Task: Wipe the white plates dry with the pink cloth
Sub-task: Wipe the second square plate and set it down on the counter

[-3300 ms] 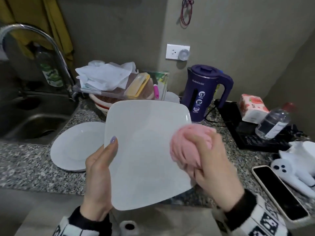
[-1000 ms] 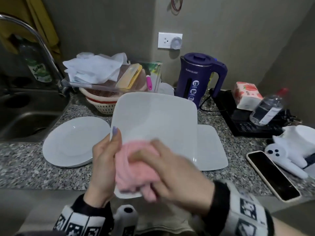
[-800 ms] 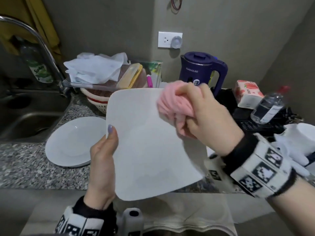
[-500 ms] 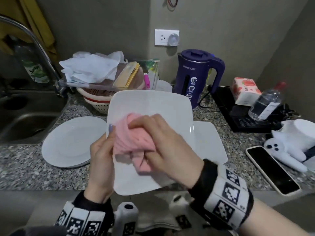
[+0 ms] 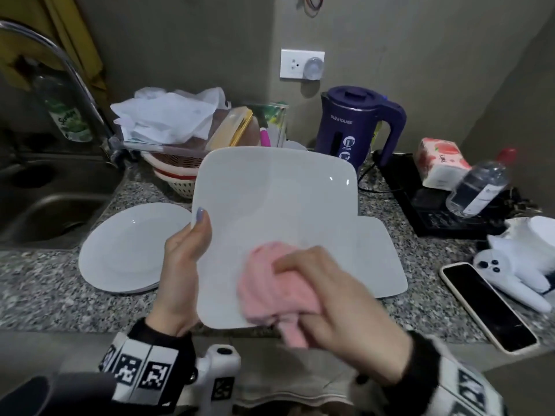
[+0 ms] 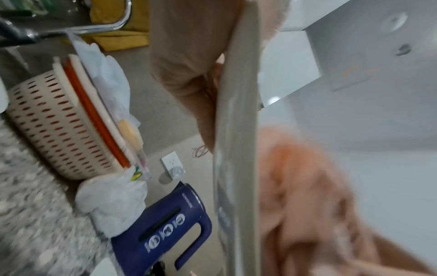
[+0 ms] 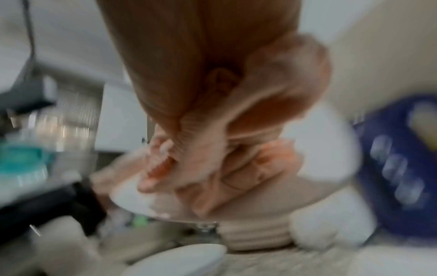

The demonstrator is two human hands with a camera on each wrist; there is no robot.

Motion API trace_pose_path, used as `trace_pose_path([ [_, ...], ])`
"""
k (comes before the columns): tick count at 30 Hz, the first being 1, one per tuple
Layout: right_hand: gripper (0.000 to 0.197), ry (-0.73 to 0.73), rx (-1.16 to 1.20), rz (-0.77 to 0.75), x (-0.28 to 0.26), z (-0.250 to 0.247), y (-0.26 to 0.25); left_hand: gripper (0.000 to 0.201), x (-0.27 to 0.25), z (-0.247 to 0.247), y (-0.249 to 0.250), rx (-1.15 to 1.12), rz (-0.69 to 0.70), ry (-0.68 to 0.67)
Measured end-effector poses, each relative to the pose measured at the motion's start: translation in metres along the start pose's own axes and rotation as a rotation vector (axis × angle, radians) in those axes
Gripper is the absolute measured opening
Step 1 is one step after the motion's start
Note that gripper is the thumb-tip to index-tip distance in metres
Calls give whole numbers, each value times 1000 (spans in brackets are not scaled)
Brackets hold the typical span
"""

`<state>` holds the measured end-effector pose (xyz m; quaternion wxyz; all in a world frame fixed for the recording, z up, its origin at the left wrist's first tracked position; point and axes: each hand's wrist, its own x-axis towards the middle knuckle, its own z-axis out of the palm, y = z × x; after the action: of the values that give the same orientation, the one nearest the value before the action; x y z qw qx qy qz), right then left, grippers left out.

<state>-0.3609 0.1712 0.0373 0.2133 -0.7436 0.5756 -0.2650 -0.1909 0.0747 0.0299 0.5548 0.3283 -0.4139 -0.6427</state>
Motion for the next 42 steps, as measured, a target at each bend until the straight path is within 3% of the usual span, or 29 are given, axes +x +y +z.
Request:
trace_pose_path([
  [2, 58, 112, -99, 10, 1, -17, 4, 35, 4, 4, 4, 24, 23, -21],
  [7, 58, 248, -230, -134, 50, -40, -35, 29, 9, 16, 5, 84, 83, -103],
  [11, 51, 492, -394, 75, 62, -81, -16, 36, 9, 16, 6, 34, 29, -103],
  [13, 53, 420, -338, 50, 54, -62, -22, 32, 12, 17, 8, 81, 66, -71],
  [16, 57, 216, -263, -109, 51, -20, -46, 24, 15, 16, 4, 180, 150, -40],
  [18, 61, 273, -242, -69, 59, -30, -40, 24, 14, 14, 5, 99, 93, -50],
  [21, 61, 476, -297, 152, 60, -70, -7, 39, 5, 14, 11, 22, 55, -30],
  [23, 58, 496, -324, 171, 54, -70, -3, 38, 5, 15, 12, 9, 68, -28],
  [25, 58, 325, -327, 35, 44, -40, -20, 47, 7, 16, 12, 10, 52, -34],
  [27, 59, 63, -258, -94, 30, -6, -40, 87, 5, 13, 12, -66, -35, -74],
  [28, 60, -18, -213, -115, 25, 2, -46, 97, 7, 12, 12, -112, -71, -75],
  [29, 61, -35, -173, -120, 23, 3, -48, 92, 8, 10, 13, -131, -72, -65],
  [32, 62, 168, -198, -136, 42, -25, -46, 37, 5, 10, 11, -5, 64, -63],
  [35, 60, 483, -234, -44, 62, -67, -36, 35, -2, 17, 13, -19, 91, -80],
  [37, 57, 556, -228, 81, 61, -79, -26, 38, -7, 22, 15, -53, 43, -85],
  [39, 56, 499, -267, 89, 56, -65, -30, 43, -3, 18, 13, -34, 40, -53],
  [40, 58, 417, -266, 49, 50, -51, -37, 46, -1, 18, 12, -21, 34, -48],
  [42, 62, 179, -208, -56, 37, -18, -48, 71, 3, 12, 10, -46, -21, -44],
])
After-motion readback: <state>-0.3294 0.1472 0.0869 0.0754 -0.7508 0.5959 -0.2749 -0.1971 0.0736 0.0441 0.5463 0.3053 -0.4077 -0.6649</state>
